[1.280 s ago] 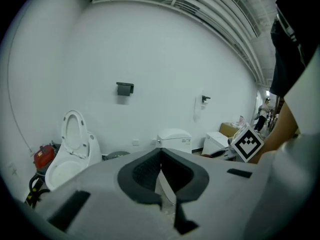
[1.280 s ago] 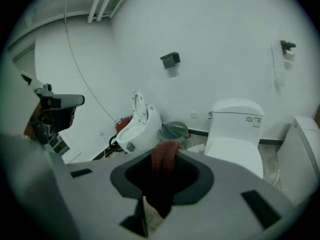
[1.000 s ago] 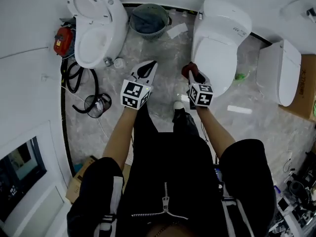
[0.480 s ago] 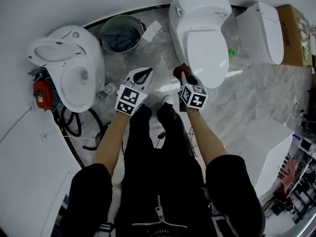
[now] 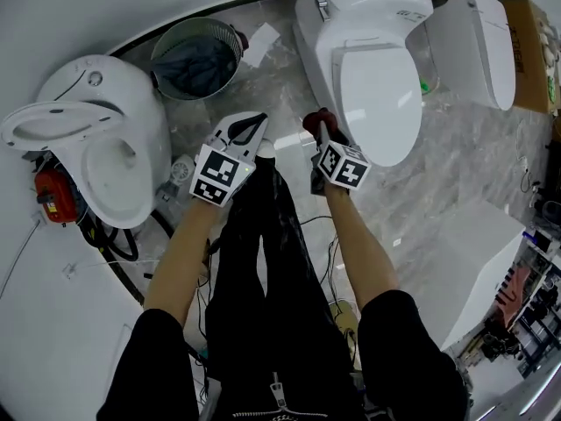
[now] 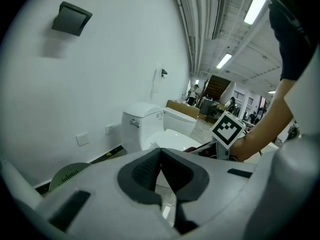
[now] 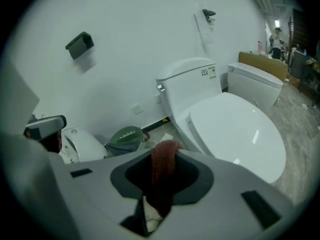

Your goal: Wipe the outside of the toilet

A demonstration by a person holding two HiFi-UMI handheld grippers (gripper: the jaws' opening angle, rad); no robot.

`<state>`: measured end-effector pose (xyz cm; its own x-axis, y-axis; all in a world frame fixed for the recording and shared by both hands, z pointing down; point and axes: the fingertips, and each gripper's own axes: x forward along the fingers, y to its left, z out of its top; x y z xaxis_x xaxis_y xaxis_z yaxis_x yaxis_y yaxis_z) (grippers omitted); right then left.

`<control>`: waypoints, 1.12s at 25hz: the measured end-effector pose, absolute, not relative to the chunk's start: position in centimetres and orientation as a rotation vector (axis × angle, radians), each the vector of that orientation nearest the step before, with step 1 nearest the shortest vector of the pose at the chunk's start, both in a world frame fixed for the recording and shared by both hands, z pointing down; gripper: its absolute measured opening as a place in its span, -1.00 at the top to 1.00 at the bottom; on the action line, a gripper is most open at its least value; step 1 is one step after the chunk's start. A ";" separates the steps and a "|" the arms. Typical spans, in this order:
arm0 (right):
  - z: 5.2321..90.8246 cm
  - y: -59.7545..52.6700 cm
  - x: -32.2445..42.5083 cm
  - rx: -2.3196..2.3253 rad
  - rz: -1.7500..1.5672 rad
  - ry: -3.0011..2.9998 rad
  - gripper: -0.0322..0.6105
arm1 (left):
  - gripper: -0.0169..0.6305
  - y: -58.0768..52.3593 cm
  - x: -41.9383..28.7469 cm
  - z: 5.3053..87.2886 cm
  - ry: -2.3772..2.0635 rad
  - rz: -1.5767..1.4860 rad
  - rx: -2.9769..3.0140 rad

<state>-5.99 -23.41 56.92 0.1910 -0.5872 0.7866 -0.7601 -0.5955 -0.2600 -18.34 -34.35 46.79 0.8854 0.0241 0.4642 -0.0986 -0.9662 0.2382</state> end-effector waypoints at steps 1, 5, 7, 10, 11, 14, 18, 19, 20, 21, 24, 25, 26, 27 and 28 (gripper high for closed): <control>58.5 -24.0 -5.5 2.274 1.371 -1.300 0.64 | 0.93 -35.1 -18.0 47.9 -0.060 0.694 2.795; 65.1 -25.8 -4.2 2.283 1.455 -1.256 0.64 | 0.93 -36.9 -17.4 52.4 -0.065 0.704 2.775; 68.6 -26.1 -3.5 2.288 1.493 -1.197 0.64 | 0.93 -37.1 -17.4 54.8 -0.051 0.719 2.759; 73.1 -26.8 -1.8 2.316 1.540 -1.096 0.64 | 0.93 -37.8 -17.3 58.3 -0.038 0.744 2.737; 74.4 -27.1 -1.3 2.324 1.549 -1.070 0.64 | 0.93 -38.1 -17.3 59.4 -0.039 0.751 2.727; 77.3 -27.5 -0.2 2.347 1.558 -0.988 0.64 | 0.93 -38.2 -17.8 62.2 -0.035 0.772 2.686; 78.9 -27.3 1.8 2.472 1.536 -0.828 0.65 | 0.93 -38.3 -18.4 64.4 -0.015 0.795 2.669; 79.0 -27.1 2.1 2.497 1.522 -0.801 0.65 | 0.93 -38.2 -18.7 64.7 -0.015 0.798 2.666; 79.0 -26.9 2.4 2.514 1.503 -0.783 0.65 | 0.93 -38.0 -18.9 64.9 -0.012 0.800 2.663; 79.0 -26.7 2.6 2.525 1.482 -0.773 0.65 | 0.93 -37.8 -19.2 65.2 -0.008 0.803 2.661; 79.0 -26.0 2.7 2.550 1.457 -0.744 0.66 | 0.93 -37.0 -19.9 65.5 0.012 0.809 2.662; 79.1 -25.7 2.6 2.561 1.458 -0.730 0.66 | 0.93 -36.8 -20.1 65.5 0.018 0.810 2.664; 79.1 -25.3 2.6 2.574 1.459 -0.718 0.66 | 0.93 -36.6 -20.4 65.5 0.026 0.812 2.668; 79.1 -25.0 2.6 2.586 1.459 -0.709 0.67 | 0.93 -36.4 -20.6 65.5 0.036 0.816 2.674; 79.1 -24.7 2.6 2.597 1.456 -0.703 0.67 | 0.93 -36.1 -20.8 65.4 0.048 0.819 2.682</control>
<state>2.56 -24.67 79.10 0.4425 -0.3506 0.8254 -0.4287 -0.8911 -0.1487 -20.83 -36.12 65.42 0.8335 0.1285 0.5373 -0.0648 -0.9431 0.3260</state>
